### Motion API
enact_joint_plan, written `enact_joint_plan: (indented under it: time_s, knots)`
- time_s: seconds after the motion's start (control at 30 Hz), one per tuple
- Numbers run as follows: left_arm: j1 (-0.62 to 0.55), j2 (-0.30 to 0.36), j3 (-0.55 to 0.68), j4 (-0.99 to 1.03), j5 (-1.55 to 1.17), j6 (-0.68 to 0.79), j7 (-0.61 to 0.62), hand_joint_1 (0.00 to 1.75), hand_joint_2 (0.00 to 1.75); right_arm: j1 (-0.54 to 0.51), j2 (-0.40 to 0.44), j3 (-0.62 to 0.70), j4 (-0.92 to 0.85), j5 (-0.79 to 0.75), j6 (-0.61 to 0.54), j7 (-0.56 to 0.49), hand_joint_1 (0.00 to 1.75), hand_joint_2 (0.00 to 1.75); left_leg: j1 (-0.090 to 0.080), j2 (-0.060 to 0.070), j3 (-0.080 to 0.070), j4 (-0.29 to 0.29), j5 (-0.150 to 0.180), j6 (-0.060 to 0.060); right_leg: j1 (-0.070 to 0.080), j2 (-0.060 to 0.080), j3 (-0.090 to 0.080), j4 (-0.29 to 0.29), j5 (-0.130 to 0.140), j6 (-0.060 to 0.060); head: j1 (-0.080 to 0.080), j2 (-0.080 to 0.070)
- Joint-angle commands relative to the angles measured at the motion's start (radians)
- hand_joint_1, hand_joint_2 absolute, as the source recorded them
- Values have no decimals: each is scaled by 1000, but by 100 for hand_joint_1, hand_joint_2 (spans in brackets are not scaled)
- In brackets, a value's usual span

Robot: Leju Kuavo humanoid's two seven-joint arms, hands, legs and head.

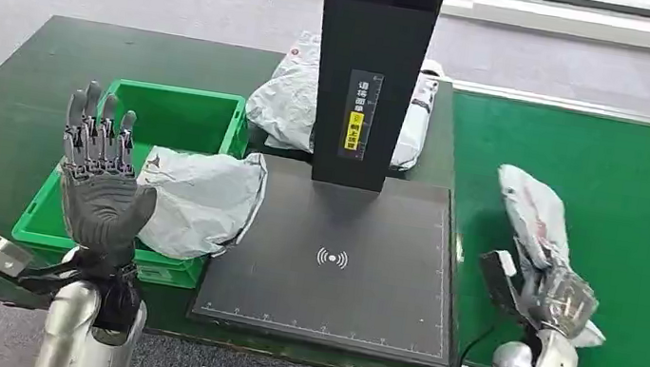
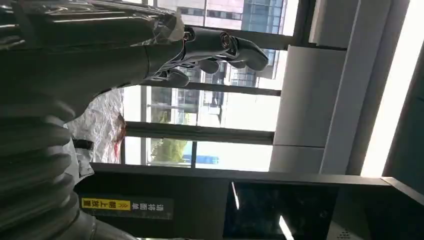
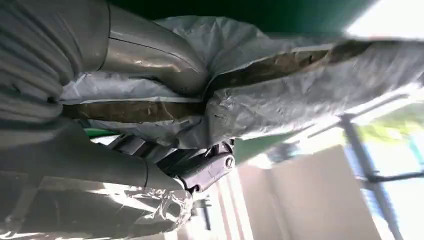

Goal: Moved the parcel from conveyor to table for the left to box.

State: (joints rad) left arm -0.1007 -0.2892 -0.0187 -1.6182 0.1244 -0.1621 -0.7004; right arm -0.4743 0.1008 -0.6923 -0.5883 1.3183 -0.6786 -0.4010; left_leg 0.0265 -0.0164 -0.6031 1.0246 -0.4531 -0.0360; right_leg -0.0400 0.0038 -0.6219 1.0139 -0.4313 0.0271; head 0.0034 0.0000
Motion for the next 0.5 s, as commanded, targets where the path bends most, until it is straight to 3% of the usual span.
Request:
enact_joint_plan:
  time_s: [0.03,0.27,0.5]
  knots:
    - [90,-60,5,27,-64,78,2,0,175,176,179,402,-536,-129,153,-34,175,175,-1,3,5,-4,-2,3,0,0,4,-3,-1,-4,0,0]
    - [87,-60,21,15,-73,91,2,0,175,267,170,599,-685,-212,254,-22,175,175,-1,1,2,-1,-2,2,0,0,1,-1,-2,-3,0,0]
    - [84,-60,23,17,-73,89,2,0,175,267,165,620,-672,-220,284,-22,175,175,-1,2,3,-3,-2,2,0,0,3,-2,-2,-3,0,0]
